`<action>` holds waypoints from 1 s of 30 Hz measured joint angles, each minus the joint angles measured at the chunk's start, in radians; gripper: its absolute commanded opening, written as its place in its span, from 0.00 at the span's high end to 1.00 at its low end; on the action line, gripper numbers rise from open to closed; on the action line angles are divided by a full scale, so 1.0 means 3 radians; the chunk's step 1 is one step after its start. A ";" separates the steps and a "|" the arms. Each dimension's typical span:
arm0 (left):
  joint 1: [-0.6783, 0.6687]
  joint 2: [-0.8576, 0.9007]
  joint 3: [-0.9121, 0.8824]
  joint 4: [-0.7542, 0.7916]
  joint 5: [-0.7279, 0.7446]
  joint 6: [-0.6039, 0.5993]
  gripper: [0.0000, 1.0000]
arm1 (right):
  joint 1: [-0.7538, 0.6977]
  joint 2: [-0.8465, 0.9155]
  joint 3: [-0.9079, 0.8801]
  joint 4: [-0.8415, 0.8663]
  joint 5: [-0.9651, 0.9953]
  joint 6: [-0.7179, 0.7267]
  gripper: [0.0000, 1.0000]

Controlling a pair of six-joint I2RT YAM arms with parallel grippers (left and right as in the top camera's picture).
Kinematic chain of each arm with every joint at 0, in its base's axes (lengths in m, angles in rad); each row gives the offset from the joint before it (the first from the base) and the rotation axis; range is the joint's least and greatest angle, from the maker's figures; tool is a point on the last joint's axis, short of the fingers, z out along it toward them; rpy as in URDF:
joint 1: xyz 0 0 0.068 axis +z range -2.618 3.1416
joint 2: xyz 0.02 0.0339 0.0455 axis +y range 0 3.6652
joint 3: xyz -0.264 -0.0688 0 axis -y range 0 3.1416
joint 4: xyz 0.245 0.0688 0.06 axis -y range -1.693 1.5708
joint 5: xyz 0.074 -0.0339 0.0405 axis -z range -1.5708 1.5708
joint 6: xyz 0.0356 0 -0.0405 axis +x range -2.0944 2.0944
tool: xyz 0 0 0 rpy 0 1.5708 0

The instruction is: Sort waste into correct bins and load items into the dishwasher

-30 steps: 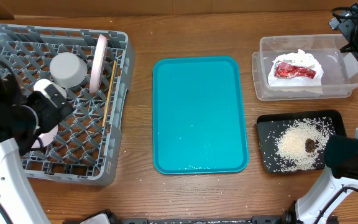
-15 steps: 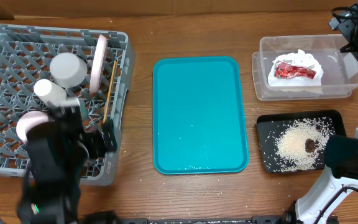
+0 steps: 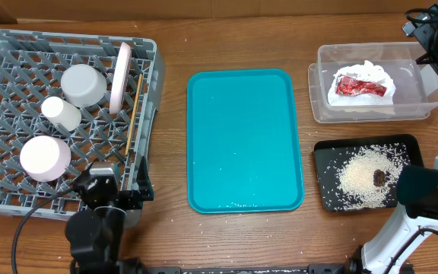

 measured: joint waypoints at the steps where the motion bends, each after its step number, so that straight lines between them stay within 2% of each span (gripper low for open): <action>1: 0.0000 -0.0062 -0.0103 0.0142 0.0000 0.0003 0.00 | 0.0000 0.0000 0.0000 0.0001 0.0001 -0.0001 0.00; 9: -0.0195 -0.0367 -0.0649 0.0858 -0.0038 0.0003 0.00 | 0.0000 0.0000 0.0000 -0.0001 0.0001 -0.0001 0.00; 15: -0.0413 -0.0563 -0.0880 0.1129 -0.0179 0.0003 0.00 | 0.0000 0.0000 0.0000 0.0000 0.0003 -0.0001 0.00; 24: -0.0415 -0.0651 -0.1031 0.1255 -0.0215 0.0003 0.00 | 0.0000 0.0000 0.0000 0.0000 0.0001 -0.0003 0.00; 30: -0.0415 -0.0652 -0.1039 0.1072 -0.0216 0.0003 0.00 | 0.0000 0.0000 0.0000 -0.0001 0.0000 -0.0001 0.00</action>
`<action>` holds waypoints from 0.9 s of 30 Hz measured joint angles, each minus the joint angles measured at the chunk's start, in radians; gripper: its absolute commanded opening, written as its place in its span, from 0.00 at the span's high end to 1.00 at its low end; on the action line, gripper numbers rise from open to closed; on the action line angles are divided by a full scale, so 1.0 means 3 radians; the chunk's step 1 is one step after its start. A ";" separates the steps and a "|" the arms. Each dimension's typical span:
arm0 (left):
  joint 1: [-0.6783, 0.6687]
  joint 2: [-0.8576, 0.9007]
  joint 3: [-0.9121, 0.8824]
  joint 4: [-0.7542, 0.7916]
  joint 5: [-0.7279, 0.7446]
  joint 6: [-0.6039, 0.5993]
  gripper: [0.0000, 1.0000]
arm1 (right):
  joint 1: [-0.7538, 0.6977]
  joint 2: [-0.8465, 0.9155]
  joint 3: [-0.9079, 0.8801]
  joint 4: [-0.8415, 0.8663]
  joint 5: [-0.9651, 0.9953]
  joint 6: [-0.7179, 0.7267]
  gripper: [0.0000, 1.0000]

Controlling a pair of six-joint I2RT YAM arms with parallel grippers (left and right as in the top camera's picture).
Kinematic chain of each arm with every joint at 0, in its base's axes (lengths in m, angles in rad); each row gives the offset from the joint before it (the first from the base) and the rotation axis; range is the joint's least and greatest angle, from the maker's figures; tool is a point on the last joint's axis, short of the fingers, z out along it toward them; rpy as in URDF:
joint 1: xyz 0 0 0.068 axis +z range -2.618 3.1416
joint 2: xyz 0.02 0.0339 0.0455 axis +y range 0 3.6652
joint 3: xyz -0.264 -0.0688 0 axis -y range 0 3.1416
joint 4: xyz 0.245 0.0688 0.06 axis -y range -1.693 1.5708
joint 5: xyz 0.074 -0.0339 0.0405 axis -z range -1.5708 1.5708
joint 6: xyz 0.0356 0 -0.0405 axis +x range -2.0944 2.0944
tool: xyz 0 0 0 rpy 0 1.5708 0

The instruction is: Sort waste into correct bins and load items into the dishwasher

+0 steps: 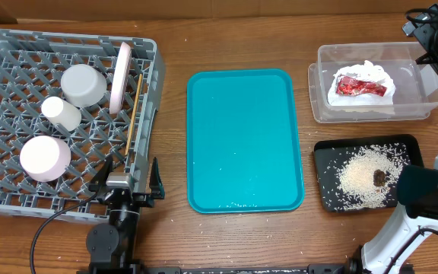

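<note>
The grey dishwasher rack (67, 34) at the left holds two white cups (83, 84) (60, 113), a pink cup (45, 157), an upright pink plate (120, 76) and a wooden chopstick (133, 114). My left gripper (131, 176) stands open at the rack's front right corner with nothing between its fingers. The teal tray (242, 137) lies bare in the middle. A clear bin (424, 84) at the back right holds white tissue (363, 103) and a red wrapper (360, 85). A black tray (325, 152) holds rice (360, 176) and a dark scrap (379, 177). My right arm (432, 38) runs along the right edge; its fingers do not show.
A lid (314, 99) lies under the clear bin. The right arm's dark joint (428, 194) overlaps the black tray's right end. Bare wood runs between the rack, the teal tray and the bins.
My left gripper has shifted right and a little away from the front edge, and its fingers now stand spread wide. Nothing on the table has moved. The right arm is unchanged.
</note>
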 measured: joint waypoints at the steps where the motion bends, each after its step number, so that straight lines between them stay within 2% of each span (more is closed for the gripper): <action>1: 0.0000 0.0000 -0.0001 -0.0041 0.0000 0.0000 0.00 | 0.0000 0.0000 0.0000 0.0003 0.0000 -0.0001 0.00; 5: 0.0000 0.0000 -0.0005 -0.0182 -0.0001 0.0000 0.00 | 0.0000 0.0000 0.0000 0.0001 0.0000 -0.0001 0.00; 27: 0.0000 0.0000 -0.0005 -0.0182 -0.0001 0.0000 0.00 | 0.0000 0.0000 0.0000 0.0004 0.0003 -0.0001 0.00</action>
